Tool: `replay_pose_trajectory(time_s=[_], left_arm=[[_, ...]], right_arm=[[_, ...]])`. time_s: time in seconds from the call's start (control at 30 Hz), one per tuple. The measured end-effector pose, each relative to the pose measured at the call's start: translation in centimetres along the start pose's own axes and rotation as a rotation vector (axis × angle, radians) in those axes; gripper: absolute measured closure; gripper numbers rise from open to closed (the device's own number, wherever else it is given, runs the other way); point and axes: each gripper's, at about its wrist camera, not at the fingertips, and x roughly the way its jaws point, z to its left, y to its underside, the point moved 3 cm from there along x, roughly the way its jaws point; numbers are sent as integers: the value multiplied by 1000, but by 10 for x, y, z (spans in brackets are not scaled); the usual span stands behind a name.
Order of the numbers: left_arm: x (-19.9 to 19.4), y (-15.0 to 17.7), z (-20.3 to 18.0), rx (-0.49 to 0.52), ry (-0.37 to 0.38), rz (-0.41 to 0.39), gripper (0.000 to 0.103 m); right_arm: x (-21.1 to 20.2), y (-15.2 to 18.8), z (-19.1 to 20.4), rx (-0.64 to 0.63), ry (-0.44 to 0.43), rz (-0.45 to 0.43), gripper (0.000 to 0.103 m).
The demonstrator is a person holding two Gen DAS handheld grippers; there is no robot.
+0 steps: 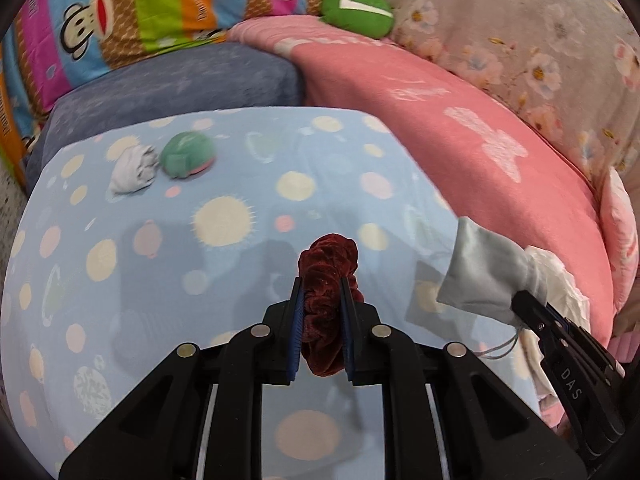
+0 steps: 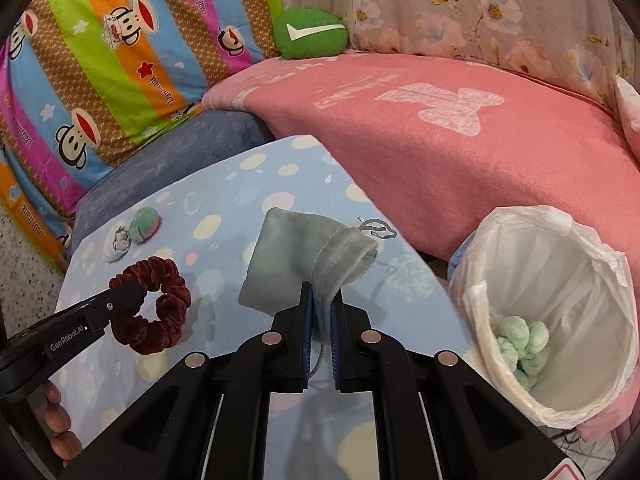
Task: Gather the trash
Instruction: 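Carry the red scrunchie and grey pouch in both tools over the trash bin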
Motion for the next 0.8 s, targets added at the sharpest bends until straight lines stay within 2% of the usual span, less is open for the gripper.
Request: replay_pose_trajectory(time_s=[0.4,0.8], left_arm=[[-21,2,-123,167,110,-26,88],[-28,20,-221,303,213,-16,88]], right_arm=[[-56,-12,-89,90,83,-93,95],[-90,-2,-177,190,179,-118,95]])
